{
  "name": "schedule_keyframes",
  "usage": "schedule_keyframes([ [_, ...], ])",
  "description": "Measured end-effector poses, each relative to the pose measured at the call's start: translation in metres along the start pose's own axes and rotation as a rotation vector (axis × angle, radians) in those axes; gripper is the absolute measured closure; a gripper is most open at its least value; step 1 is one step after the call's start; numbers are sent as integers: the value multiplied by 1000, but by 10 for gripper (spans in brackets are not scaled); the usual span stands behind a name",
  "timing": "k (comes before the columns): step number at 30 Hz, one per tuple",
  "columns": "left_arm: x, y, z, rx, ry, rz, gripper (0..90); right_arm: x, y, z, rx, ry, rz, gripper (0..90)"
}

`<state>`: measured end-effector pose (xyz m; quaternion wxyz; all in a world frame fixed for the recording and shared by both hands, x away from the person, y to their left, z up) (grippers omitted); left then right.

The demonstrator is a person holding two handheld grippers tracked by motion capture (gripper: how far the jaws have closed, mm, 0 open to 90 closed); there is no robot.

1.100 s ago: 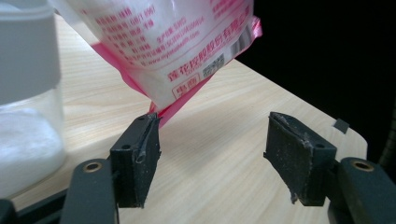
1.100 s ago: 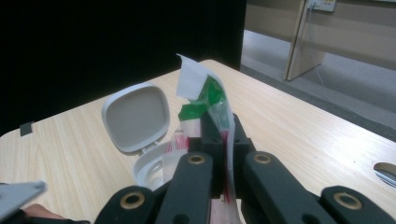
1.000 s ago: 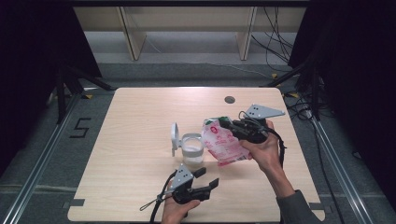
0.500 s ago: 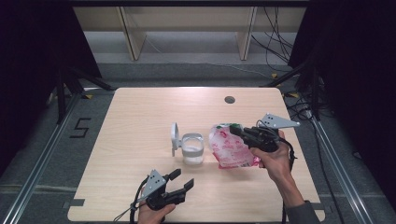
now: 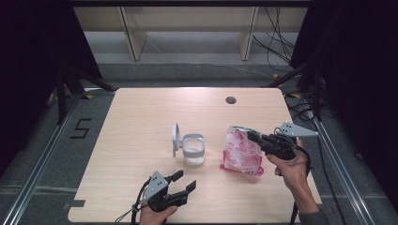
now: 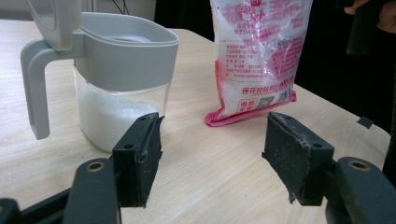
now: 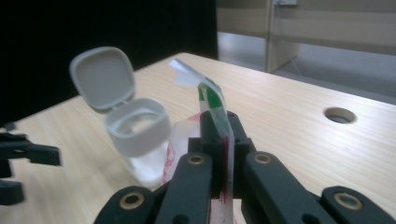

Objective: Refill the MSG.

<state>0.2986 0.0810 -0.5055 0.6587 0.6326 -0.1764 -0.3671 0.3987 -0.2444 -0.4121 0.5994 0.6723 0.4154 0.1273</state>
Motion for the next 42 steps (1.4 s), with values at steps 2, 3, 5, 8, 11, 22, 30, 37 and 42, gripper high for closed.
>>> schedule_keyframes([
  [2,-1,0,-1,8,5,-7,358,1,-2,4,-11,-6,-1,900],
  [3,-1,0,-1,11,1,-5,356,0,-4,3,21,-18,-14,900],
  [5,-1,0,0,14,-1,-1,356,0,-5,6,3,-39,-18,900],
  [8,-1,0,-1,16,3,-6,356,-1,-6,7,8,-41,-20,900],
  [11,-1,-1,-1,21,7,-7,353,-2,-7,7,5,-58,-28,900],
  [22,1,-1,-3,17,12,-17,318,-1,-17,25,19,-134,-51,900],
  [30,0,1,-7,28,19,-2,318,2,-24,35,29,-198,-57,900],
  [37,-2,2,-13,45,42,-29,344,6,-25,36,20,-228,-74,889],
  [42,-1,2,-16,46,43,-25,367,12,-29,40,44,-245,-91,884],
])
Point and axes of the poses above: each handheld gripper's, and its own axes: x roughly forward along the jaws, y roughly out of its top, z roughly to its right, the point moved 3 cm from there along x, roughly forward along the jaws, and after that the axes turned 7 degrees about x, right-handed, at the moved point
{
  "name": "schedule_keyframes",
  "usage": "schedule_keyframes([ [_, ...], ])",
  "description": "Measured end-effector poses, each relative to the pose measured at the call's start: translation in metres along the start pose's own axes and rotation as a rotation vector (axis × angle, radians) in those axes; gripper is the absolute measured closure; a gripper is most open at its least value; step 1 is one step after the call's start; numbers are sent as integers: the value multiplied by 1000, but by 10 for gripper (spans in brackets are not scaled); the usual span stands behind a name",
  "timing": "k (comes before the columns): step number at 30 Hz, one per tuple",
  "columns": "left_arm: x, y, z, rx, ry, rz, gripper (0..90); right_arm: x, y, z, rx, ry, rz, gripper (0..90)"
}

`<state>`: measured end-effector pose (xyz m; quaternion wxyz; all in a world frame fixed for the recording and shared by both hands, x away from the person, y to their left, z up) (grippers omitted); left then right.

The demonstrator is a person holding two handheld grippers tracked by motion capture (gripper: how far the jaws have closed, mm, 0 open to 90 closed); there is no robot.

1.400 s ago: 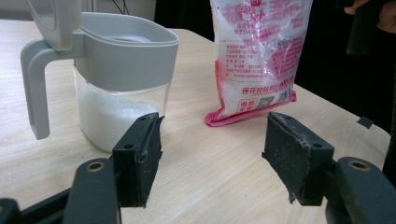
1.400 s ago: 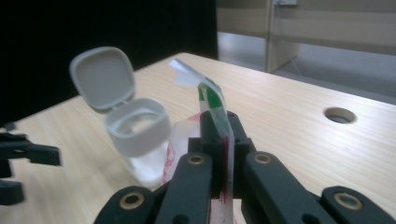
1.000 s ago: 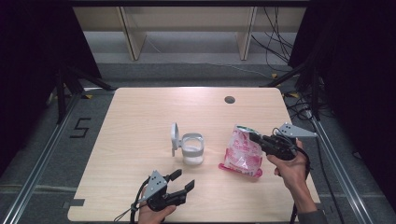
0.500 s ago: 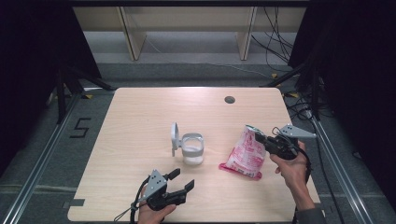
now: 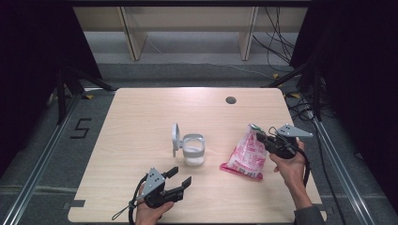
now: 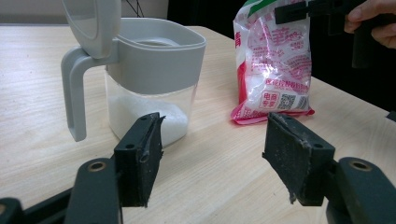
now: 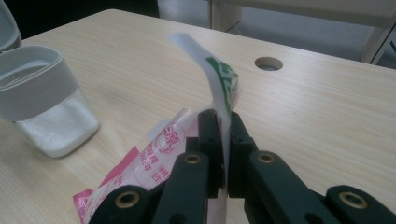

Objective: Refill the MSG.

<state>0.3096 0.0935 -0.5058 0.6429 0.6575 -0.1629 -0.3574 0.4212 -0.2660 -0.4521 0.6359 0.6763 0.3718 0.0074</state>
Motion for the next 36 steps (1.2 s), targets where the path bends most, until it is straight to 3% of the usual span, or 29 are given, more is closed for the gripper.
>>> schedule_keyframes([
  [2,-1,0,-1,-3,5,-10,375,1,-1,3,-19,-8,1,878],
  [4,-1,1,-1,-3,-2,-1,398,2,-4,7,-7,-10,3,871],
  [5,-1,1,-1,2,-1,-2,405,2,-6,7,22,-18,2,866],
  [7,-1,2,-3,7,-7,-2,411,3,-7,13,2,-22,3,855],
  [9,0,3,-4,-1,-1,4,424,4,-10,13,42,-21,1,852],
  [12,0,4,-6,7,-2,8,439,3,-11,15,30,-16,-7,833],
  [13,0,4,-7,10,-2,10,442,3,-12,13,67,-20,-9,822],
  [15,-1,5,-8,20,4,5,448,4,-13,17,32,-34,-8,803],
  [17,-2,6,-9,16,14,7,462,4,-15,18,27,-41,-13,781],
  [18,-2,7,-11,12,13,23,485,5,-16,15,69,-45,-16,771],
  [19,-4,8,-12,19,22,14,504,5,-16,17,43,-49,-23,769],
  [20,-4,9,-13,19,18,29,514,4,-17,15,70,-44,-43,765],
  [23,-6,10,-17,26,44,37,566,7,-19,18,70,-65,-30,722],
  [27,-6,11,-20,50,58,38,671,5,-24,19,104,-50,-44,696],
  [29,-5,12,-22,81,51,43,703,4,-25,23,85,-61,-45,641],
  [33,-6,11,-24,87,70,31,755,0,-28,22,142,-82,-51,611],
  [35,-5,11,-25,89,68,23,770,-1,-30,24,150,-77,-48,571],
  [36,-4,11,-26,85,64,39,779,-2,-30,27,128,-89,-42,556],
])
Point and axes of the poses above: each handheld gripper's, and its own axes: x roughly forward along the jaws, y roughly out of its top, z roughly to its right, the point moved 3 cm from there along x, roughly forward along the jaws, and after that the axes turned 7 degrees about x, right-handed, at the moved point
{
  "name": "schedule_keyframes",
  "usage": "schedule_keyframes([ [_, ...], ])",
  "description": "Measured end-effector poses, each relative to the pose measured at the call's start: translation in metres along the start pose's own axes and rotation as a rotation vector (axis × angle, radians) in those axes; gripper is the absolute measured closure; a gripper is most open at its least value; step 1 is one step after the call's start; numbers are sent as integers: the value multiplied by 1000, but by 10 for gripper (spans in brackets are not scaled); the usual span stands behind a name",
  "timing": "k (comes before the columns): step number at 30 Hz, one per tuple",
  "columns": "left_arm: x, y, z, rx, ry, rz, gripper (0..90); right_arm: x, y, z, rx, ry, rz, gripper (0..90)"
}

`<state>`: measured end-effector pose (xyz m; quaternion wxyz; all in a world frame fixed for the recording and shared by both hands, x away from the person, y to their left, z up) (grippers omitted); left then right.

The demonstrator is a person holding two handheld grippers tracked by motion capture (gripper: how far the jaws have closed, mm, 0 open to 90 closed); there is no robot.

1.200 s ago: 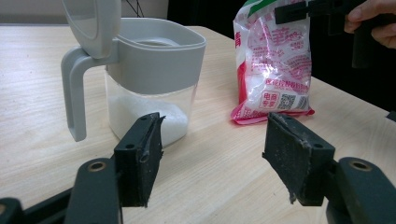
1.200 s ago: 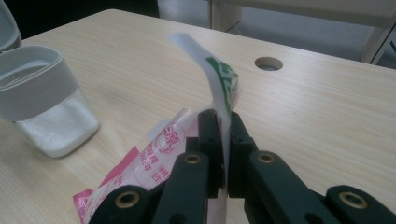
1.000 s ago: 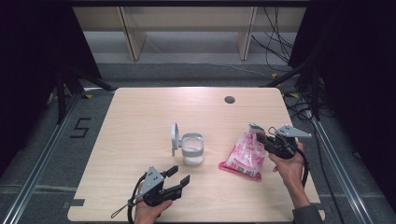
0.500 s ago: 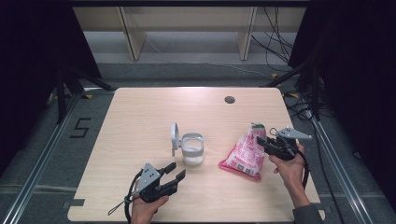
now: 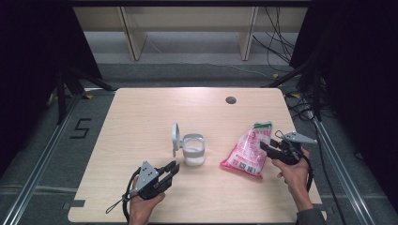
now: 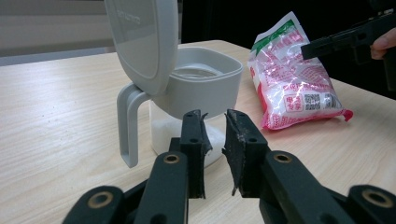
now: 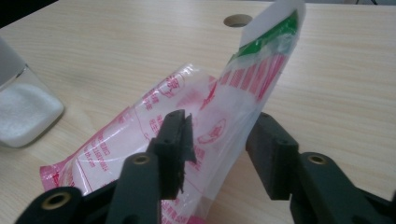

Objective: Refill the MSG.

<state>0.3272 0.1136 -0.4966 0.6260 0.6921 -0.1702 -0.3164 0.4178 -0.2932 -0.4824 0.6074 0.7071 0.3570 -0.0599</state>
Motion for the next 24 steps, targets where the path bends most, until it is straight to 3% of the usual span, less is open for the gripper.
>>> schedule_keyframes([
  [1,0,0,-1,-5,0,-4,790,0,0,2,3,-5,14,543],
  [2,-2,0,-1,1,4,-12,802,-4,-1,0,56,-5,-4,540],
  [3,-2,0,-2,-1,4,-7,810,-5,-1,4,24,1,10,540],
  [4,-2,0,-3,4,-2,-6,817,-6,-2,1,74,-1,10,538],
  [5,-2,0,-3,-7,-2,-5,823,-8,-2,5,33,3,10,535],
  [6,-2,0,-4,-4,-4,-7,831,-10,-3,4,69,-11,15,525],
  [7,-2,-1,-5,-2,0,-9,837,-9,-2,6,47,-13,33,515],
  [8,-1,-1,-6,-2,-1,0,842,-12,-3,4,71,-25,25,510],
  [9,-2,-1,-6,-6,5,-8,851,-14,-3,7,35,-38,28,505],
  [11,-2,-1,-7,-4,2,-12,865,-16,-3,7,34,-21,51,497],
  [12,-1,-1,-8,1,-3,-11,872,-17,-4,5,40,-42,49,487],
  [13,0,-1,-8,6,-11,-9,873,-18,-4,6,6,-46,59,473],
  [14,0,-1,-8,-6,-11,-6,875,-20,-5,3,18,-42,56,454],
  [15,-1,-1,-8,-7,-7,-15,879,-19,-6,2,-4,-64,51,430],
  [16,0,-1,-8,-3,-11,-15,884,-20,-8,-3,38,-70,47,422],
  [17,1,-1,-8,5,-13,-19,885,-23,-9,-5,23,-77,29,422],
  [19,1,-2,-7,7,-15,-30,891,-23,-10,-7,-17,-72,66,413],
  [20,2,-1,-8,18,-16,-29,892,-26,-13,-13,5,-76,49,413],
  [24,2,0,-12,13,-6,-30,893,-31,-18,-20,-64,-55,57,407],
])
Point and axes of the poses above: each handheld gripper's, and its own axes: x roughly forward along the jaws, y roughly out of its top, z roughly to its right, the point moved 3 cm from there along x, roughly forward along the jaws, and after that the axes turned 7 degrees about x, right-handed, at the moved point
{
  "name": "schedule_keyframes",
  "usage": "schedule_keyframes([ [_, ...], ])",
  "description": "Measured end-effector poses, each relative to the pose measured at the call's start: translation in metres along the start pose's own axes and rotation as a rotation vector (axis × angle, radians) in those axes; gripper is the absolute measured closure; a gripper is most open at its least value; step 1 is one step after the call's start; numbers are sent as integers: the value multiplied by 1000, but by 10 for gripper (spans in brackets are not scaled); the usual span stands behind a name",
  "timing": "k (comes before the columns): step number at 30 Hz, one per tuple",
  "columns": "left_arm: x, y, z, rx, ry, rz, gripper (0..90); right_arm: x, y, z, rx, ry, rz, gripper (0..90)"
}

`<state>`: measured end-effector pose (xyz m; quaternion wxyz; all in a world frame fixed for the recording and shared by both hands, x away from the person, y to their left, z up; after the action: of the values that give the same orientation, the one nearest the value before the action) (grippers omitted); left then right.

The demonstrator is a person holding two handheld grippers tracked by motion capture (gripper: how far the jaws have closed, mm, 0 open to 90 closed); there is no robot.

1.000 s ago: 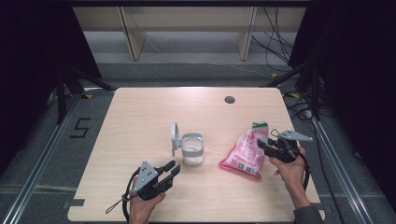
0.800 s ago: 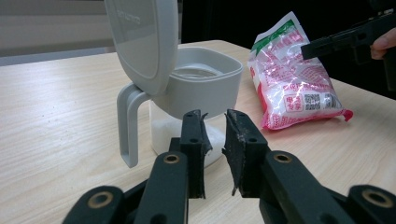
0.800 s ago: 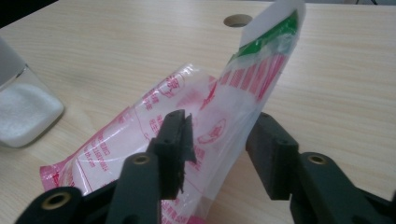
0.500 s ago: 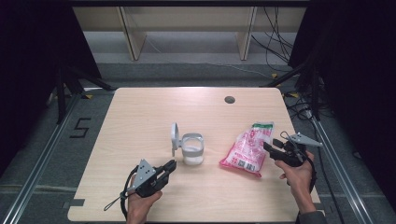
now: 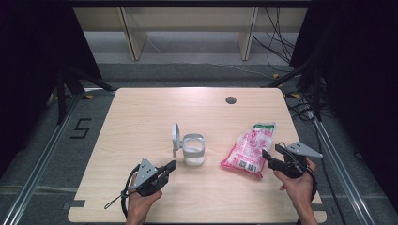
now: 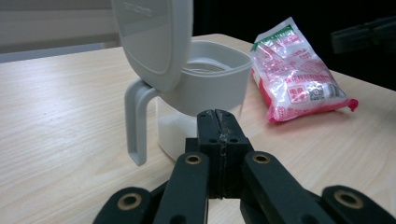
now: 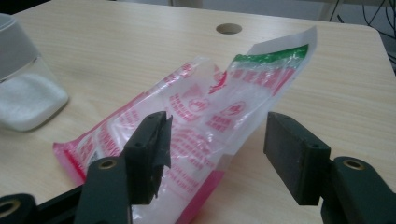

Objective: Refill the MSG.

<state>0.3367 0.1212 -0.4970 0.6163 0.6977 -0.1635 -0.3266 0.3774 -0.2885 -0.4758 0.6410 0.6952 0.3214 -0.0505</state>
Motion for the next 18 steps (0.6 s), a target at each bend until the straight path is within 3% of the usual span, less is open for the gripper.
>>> schedule_keyframes([
  [1,0,0,-1,-9,5,-4,893,-2,-1,-2,-17,4,-6,407],
  [4,1,3,-2,-4,7,-8,892,-6,-6,-14,10,25,-13,405],
  [5,2,3,-3,-6,8,-10,893,-5,-6,-13,-38,29,-4,405],
  [6,2,4,-4,-2,10,-10,893,-7,-8,-16,-41,40,-25,405],
  [9,3,7,-7,5,8,-1,892,-8,-14,-27,-10,74,-49,405],
  [11,2,8,-8,1,22,-12,892,-8,-18,-31,-29,82,-61,404],
  [12,2,9,-9,7,21,-17,892,-7,-18,-30,-80,95,-62,403],
  [13,2,9,-9,6,22,-16,892,-8,-20,-35,-51,98,-69,403],
  [14,2,10,-10,4,23,-15,892,-8,-20,-34,-82,107,-64,402],
  [16,3,11,-10,2,23,-13,890,-10,-23,-39,-65,111,-80,401],
  [18,4,13,-11,4,23,-15,889,-10,-24,-40,-89,131,-75,403],
])
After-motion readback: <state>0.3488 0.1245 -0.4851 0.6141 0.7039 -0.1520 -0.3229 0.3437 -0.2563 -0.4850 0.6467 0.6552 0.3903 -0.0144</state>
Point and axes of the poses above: each handheld gripper's, and its own axes: x roughly forward along the jaws, y roughly out of its top, z roughly to its right, the point moved 3 cm from there along x, roughly forward along the jaws, and after that the axes turned 7 degrees about x, right-handed, at the moved point
